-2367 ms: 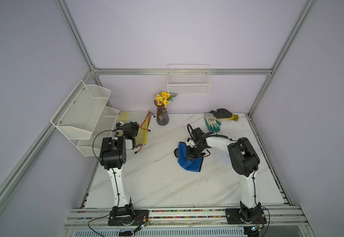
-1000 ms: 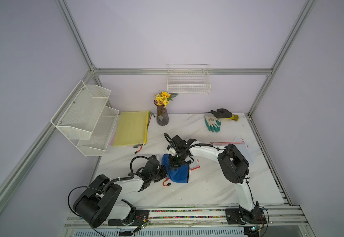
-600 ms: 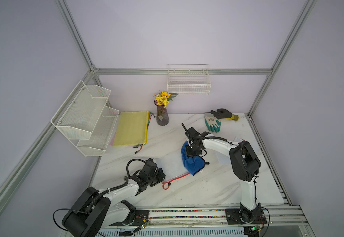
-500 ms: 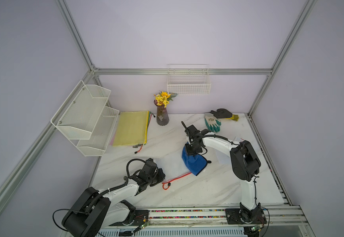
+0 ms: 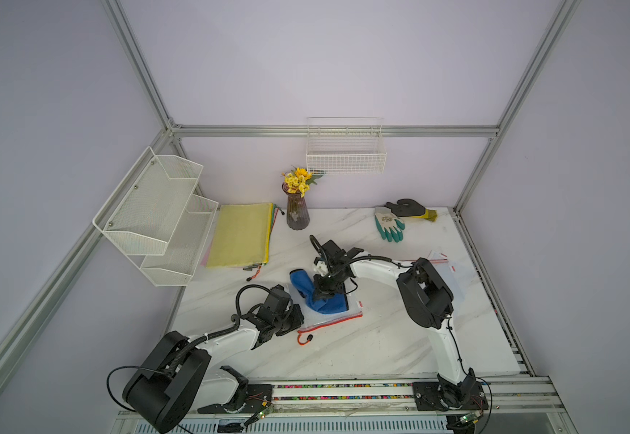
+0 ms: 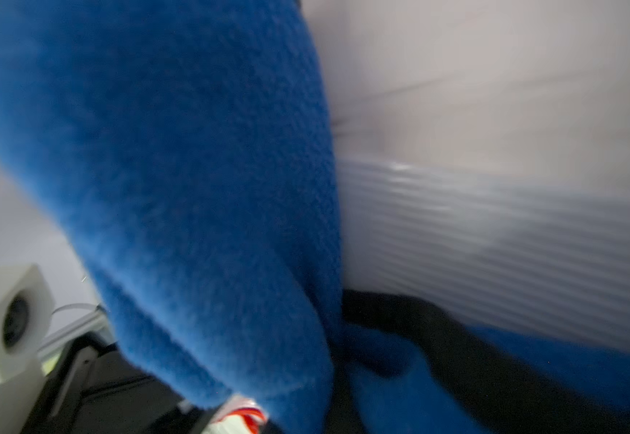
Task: Wipe the document bag
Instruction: Wipe the dirt from the document bag.
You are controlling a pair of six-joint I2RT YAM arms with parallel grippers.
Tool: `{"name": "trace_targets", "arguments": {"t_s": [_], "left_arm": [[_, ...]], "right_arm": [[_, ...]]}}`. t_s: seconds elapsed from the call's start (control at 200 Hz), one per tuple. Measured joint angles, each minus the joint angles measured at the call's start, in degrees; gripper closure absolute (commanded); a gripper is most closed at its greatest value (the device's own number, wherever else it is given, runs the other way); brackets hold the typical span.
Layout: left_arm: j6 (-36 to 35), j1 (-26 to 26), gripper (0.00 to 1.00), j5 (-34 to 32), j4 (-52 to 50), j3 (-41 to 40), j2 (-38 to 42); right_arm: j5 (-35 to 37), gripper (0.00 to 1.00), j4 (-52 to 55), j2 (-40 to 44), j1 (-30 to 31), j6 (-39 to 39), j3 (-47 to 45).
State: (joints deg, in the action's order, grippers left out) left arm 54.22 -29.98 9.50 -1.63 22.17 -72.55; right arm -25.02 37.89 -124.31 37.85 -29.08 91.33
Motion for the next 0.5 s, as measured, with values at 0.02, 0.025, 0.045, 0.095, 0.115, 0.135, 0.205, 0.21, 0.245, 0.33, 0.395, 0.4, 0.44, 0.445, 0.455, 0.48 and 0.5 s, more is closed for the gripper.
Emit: {"name": "trace_targets", "arguments": {"t_s": [0.02, 0.025, 0.045, 0.095, 0.115, 0.135, 0.205, 0.21, 0.245, 0.33, 0.395, 0.4, 0.44, 0.445, 0.455, 0.48, 0.5], "left_arm": [[0.0, 0.0, 1.0, -0.1, -0.2, 0.0, 0.1], [0.0, 0.1, 1.0, -0.1, -0.3, 0.0, 0.1], [0.0, 0.1, 1.0, -0.1, -0.4, 0.0, 0.2], [0.0, 0.3, 1.0, 0.0, -0.6, 0.0, 0.3], [0.0, 0.4, 1.0, 0.1, -0.7, 0.0, 0.3], [0.0, 0.5, 1.0, 0.1, -0.8, 0.0, 0.3], [0.0, 0.7, 1.0, 0.3, -1.0, 0.0, 0.4], [0.0, 0.7, 1.0, 0.3, -1.0, 0.0, 0.4], [0.0, 0.8, 1.0, 0.3, -1.0, 0.0, 0.4], [-0.1, 1.0, 1.0, 0.6, -1.0, 0.0, 0.3], [-0.3, 1.2, 1.0, 0.7, -1.0, 0.2, 0.0], [-0.4, 1.2, 1.0, 0.8, -1.0, 0.3, 0.0], [-0.4, 1.2, 1.0, 0.8, -1.0, 0.4, -0.2], [-0.4, 1.2, 1.0, 0.8, -1.0, 0.5, -0.2], [-0.4, 1.2, 1.0, 0.8, -1.0, 0.5, -0.2], [-0.4, 1.2, 1.0, 0.8, -1.0, 0.5, -0.3], [-0.4, 1.3, 1.0, 0.8, -1.0, 0.6, -0.3]], "right_arm": [[1.7, 1.0, 0.5, 0.7, -1.2, 0.3, -0.5], [2.3, 1.0, 0.7, 0.9, -1.4, 0.4, -0.6], [5.0, 1.0, 1.6, 1.7, -2.7, 1.0, -1.0], [10.4, 1.0, 3.9, 3.3, -5.0, 3.0, -1.4], [12.4, 1.0, 4.9, 3.8, -5.9, 3.9, -1.4], [14.1, 1.0, 5.8, 4.4, -6.5, 4.7, -1.4], [17.1, 1.0, 9.7, 6.3, -7.5, 7.8, -1.3], [17.2, 1.0, 10.0, 6.4, -7.5, 7.9, -1.3], [16.8, 1.0, 12.0, 7.4, -6.7, 9.2, -1.2], [12.4, 1.0, 15.9, 8.3, -2.7, 11.3, 0.4], [7.1, 1.0, 16.4, 8.1, 1.6, 11.8, 1.6], [6.9, 1.0, 16.4, 8.1, 1.9, 11.8, 1.7], [3.4, 1.0, 15.8, 7.9, 4.1, 11.4, 1.8], [2.8, 1.0, 15.6, 7.8, 4.5, 11.3, 1.8], [1.7, 1.0, 15.3, 7.7, 5.2, 11.1, 1.8], [-0.3, 1.0, 14.7, 7.4, 6.3, 10.6, 1.7], [-2.3, 1.0, 13.9, 6.9, 7.4, 9.8, 1.5]]}}
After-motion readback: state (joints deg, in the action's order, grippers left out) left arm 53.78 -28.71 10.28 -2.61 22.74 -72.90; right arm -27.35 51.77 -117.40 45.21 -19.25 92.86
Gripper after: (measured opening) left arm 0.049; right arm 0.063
